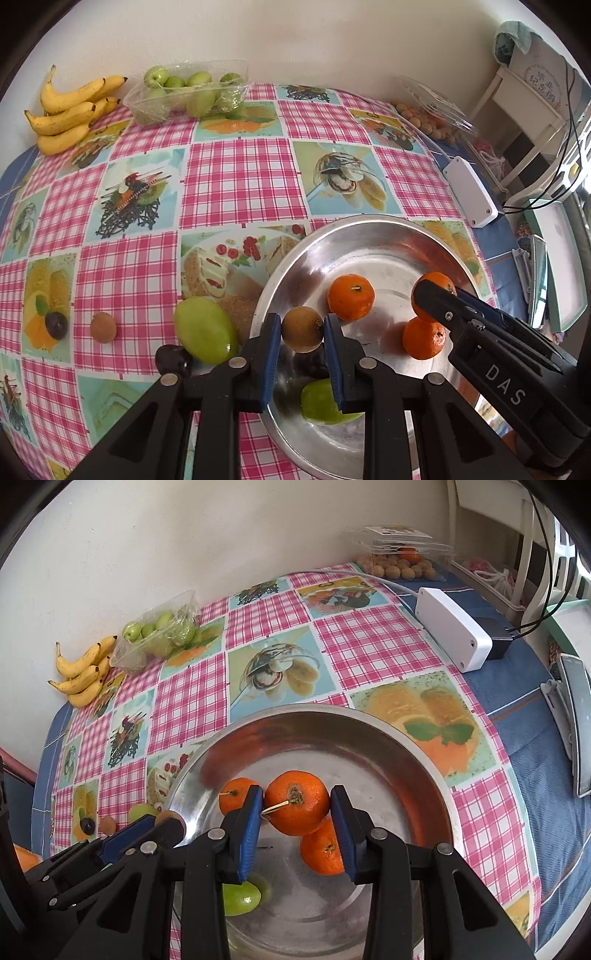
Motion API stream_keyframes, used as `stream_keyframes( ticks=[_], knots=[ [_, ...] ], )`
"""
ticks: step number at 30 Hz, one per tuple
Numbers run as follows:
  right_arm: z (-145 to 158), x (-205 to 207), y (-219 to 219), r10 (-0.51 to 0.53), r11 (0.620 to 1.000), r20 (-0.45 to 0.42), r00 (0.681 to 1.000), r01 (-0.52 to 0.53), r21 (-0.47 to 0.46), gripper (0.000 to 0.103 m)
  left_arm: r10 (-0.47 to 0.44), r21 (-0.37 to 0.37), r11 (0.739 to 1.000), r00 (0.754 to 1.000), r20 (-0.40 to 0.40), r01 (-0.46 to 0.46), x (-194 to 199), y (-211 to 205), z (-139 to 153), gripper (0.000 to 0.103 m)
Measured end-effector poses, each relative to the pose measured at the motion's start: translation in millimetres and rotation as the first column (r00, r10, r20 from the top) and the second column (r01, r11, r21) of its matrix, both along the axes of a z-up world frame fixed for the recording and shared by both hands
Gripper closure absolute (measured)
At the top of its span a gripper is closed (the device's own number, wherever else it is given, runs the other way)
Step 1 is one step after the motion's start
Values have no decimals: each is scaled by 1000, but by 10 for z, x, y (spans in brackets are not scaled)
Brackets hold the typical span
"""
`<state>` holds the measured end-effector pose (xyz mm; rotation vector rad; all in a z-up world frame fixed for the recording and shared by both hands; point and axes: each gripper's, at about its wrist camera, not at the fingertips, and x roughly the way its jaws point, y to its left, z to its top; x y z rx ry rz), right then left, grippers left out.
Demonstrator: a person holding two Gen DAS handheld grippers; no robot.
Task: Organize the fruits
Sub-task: 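Lift the tangerine and kiwi and carry both over the steel bowl, then lower into the bowl and open both tools to release kiwi and tangerine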
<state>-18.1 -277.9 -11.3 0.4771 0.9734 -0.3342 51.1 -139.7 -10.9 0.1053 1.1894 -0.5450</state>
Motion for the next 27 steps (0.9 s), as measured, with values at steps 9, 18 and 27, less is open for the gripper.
stream_keyframes(
  ticks=[9,18,27],
  knots=[
    [-89,71,11,9,1000,-14,1000,-9,2,64,-7,19,1000,1000,0,7,-6,-31,-66,77],
    [-147,124,63,28,1000,-27,999,-28,-12,64,-4,23,1000,1000,-25,4,10,-30,-145,77],
    [-208,161,67,33,999,-45,998,-34,-11,64,-2,34,999,999,-40,3,18,-40,-211,77]
  ],
)
